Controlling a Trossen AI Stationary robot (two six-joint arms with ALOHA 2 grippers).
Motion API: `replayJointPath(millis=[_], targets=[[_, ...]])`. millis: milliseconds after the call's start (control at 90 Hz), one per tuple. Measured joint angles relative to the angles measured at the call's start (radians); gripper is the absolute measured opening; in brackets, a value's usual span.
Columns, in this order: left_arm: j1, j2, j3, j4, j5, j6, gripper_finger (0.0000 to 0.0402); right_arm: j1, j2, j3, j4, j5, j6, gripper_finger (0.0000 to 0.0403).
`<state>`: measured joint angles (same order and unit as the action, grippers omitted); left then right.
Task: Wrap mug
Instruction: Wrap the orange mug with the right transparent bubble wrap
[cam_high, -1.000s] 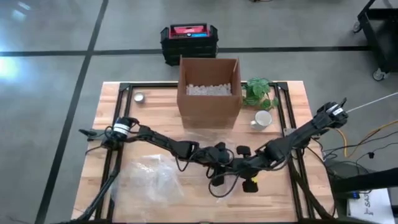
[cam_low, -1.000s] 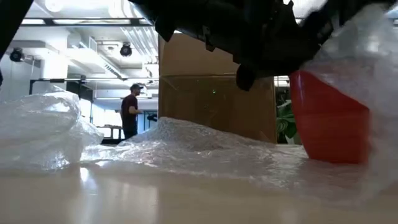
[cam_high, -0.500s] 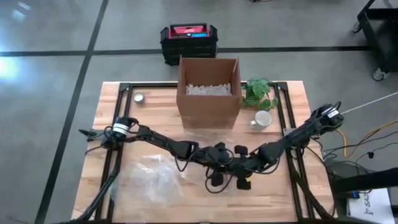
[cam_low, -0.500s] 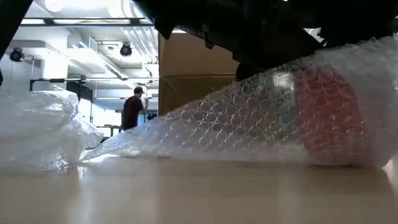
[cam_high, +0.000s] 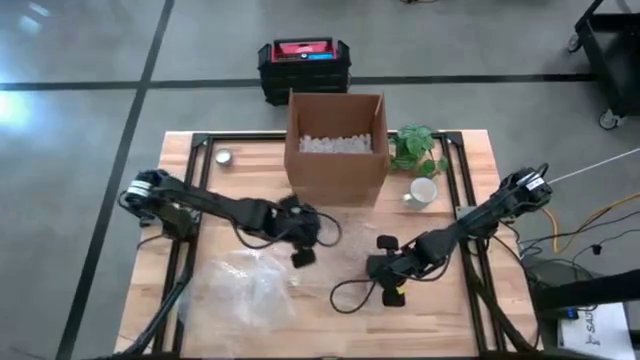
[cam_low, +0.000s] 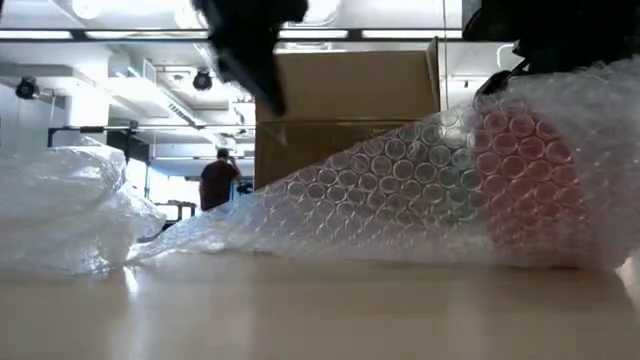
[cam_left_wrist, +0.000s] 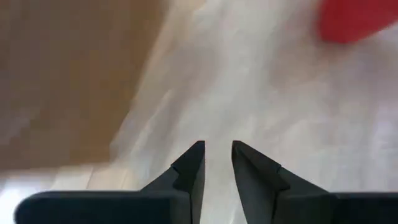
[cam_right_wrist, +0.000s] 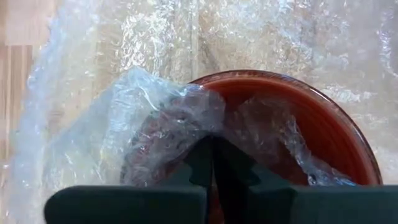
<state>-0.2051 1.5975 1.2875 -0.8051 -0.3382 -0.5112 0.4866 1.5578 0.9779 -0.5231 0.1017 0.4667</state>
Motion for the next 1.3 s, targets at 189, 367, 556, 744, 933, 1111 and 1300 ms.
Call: replayJointPath(millis=[189, 367, 556, 744, 933, 1111, 1300], targets=[[0.037, -0.119, -0.273, 0.156, 0.023, -0.159, 0.0173, 0.0, 0.0, -0.001, 0.004, 0.003, -0.013, 0.0], [0.067, -0.135, -0.494, 0.399, 0.034, -0.237, 0.0251, 0.0, -0.001, -0.002, 0.005, 0.003, -0.019, 0.0], [0.111, -0.039, -0.618, 0.73, 0.053, -0.245, 0.0274, -0.001, 0.001, -0.002, 0.006, 0.013, -0.022, 0.0], [0.126, 0.105, -0.588, 0.952, 0.189, -0.2, 0.0223, -0.001, 0.001, -0.004, 0.009, 0.03, -0.022, 0.0], [0.125, 0.158, -0.498, 0.879, 0.2, -0.152, 0.0061, -0.001, 0.001, -0.004, 0.009, 0.031, -0.022, 0.0], [0.102, 0.06, -0.402, 0.797, 0.247, -0.078, 0.001, -0.001, 0.001, -0.004, 0.008, 0.032, -0.023, 0.0], [0.066, -0.028, -0.277, 0.726, 0.225, 0.002, 0.0001, -0.001, 0.002, -0.004, 0.009, 0.036, -0.024, 0.0]])
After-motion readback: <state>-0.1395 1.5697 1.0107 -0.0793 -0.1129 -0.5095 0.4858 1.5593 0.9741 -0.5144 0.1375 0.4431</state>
